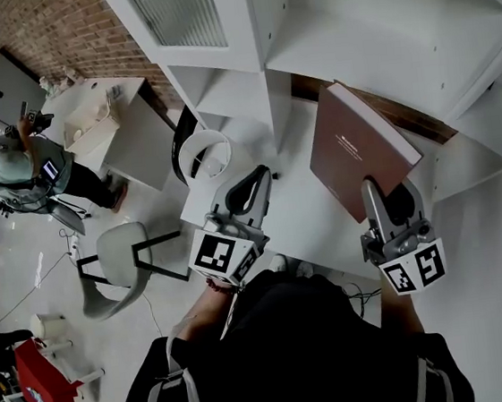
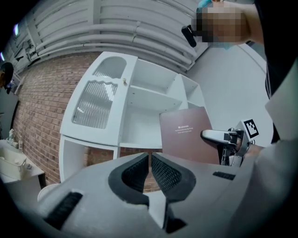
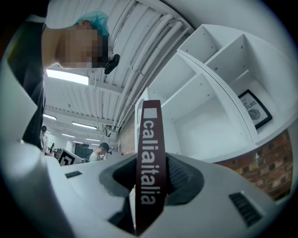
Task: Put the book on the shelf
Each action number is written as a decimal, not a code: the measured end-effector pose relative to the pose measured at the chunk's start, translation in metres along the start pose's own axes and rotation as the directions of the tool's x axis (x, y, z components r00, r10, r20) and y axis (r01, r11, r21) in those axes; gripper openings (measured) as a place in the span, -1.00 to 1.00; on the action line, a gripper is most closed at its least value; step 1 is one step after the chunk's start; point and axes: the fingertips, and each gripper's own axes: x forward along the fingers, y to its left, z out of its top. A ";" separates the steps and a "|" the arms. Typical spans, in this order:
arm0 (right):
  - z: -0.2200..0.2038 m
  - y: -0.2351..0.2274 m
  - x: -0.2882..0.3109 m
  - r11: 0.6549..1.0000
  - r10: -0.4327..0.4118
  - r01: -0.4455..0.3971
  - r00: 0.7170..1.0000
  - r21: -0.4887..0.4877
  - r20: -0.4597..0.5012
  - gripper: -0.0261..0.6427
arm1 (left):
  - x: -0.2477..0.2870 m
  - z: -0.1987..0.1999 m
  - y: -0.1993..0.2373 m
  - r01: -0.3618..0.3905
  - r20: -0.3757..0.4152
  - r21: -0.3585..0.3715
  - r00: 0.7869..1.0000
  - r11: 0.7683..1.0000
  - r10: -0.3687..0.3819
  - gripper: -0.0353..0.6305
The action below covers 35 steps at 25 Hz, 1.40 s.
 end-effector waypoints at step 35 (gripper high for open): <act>0.115 -0.039 0.114 0.986 -0.041 0.073 0.977 -0.147 0.211 -0.48 | 0.080 0.112 0.073 0.009 0.151 0.145 0.988 0.989 -0.031 -0.80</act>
